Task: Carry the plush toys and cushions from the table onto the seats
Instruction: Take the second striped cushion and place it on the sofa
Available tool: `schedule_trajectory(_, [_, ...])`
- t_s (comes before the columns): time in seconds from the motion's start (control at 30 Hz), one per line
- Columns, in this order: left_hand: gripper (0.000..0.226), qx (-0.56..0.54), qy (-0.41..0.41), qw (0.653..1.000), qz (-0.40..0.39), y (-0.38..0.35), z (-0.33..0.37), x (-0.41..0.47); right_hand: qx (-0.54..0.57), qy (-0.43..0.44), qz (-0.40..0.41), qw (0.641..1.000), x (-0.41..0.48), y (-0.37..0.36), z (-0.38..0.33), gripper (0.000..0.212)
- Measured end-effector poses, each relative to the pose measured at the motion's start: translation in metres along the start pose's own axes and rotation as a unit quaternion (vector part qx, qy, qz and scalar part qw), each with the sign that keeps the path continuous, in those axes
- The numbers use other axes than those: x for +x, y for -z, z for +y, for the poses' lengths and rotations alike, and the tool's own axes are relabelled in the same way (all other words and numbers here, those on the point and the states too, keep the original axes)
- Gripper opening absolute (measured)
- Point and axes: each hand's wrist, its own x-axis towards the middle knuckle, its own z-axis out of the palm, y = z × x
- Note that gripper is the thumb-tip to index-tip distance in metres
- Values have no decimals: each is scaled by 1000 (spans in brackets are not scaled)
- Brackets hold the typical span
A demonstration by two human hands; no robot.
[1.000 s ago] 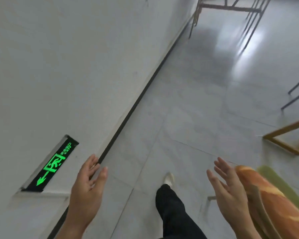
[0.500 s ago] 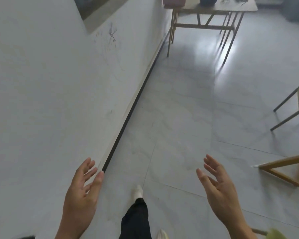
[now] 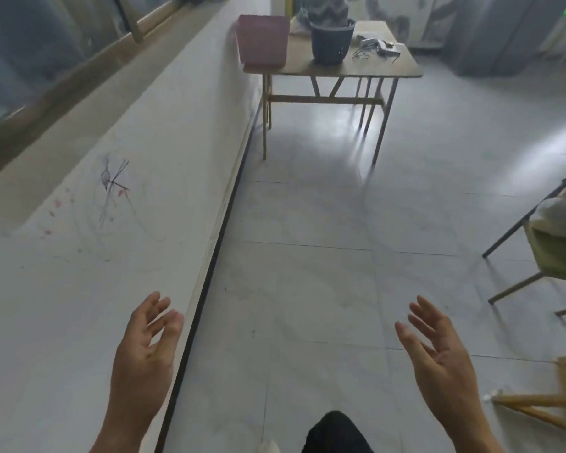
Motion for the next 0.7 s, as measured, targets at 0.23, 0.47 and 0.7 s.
schedule_trajectory(0.23, [45,39,-26,996,-71,-150,37,191,17,-57,52,997,194,-55,31,52])
schedule_trajectory(0.47, [50,79,-10,993,-89,-273,99,366,-1,-65,-12,998,452,-104,-5,56])
schedule_trajectory(0.7, [49,36,26,999,-27,-355,151,533,-38,-32,-60,997,672,-154,-67,57])
